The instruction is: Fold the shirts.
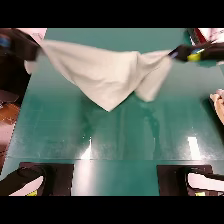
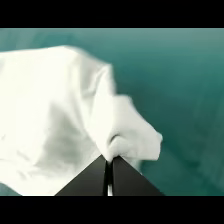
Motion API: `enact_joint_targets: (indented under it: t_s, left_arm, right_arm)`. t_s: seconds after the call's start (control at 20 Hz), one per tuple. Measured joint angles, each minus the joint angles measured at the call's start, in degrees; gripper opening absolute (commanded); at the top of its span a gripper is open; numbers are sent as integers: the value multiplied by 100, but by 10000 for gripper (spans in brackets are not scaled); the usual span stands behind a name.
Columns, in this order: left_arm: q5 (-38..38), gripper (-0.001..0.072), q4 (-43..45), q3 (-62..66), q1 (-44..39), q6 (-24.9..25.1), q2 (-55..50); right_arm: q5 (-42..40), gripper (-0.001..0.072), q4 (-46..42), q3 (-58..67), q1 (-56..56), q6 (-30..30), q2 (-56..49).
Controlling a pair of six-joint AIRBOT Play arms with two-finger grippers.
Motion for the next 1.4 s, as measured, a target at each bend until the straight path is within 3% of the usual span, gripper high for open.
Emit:
enact_joint_targets:
  t_s: [0.5, 0.8, 1.1, 1.25, 1.4]
  left_arm:
    - [101, 23, -105, 1322, 0, -2, 737]
    - [114, 22, -177, 1051, 0, -4, 872]
    - [177, 23, -177, -302, 0, 2, -321]
    - [474, 23, -162, -713, -2, 20, -1370]
    - [992, 24, -142, -868, 0, 28, -2317]
  right_arm:
    - [328, 12, -761, 1316, -691, 46, 2122]
    - [1434, 12, -1143, 1392, -721, 608, 2496]
    - [2865, 12, -1215, 1005, -723, 1154, 1578]
    - [2752, 12, -1228, 197, -723, 1137, 1145]
    - [2046, 12, -1231, -579, -723, 1045, 776]
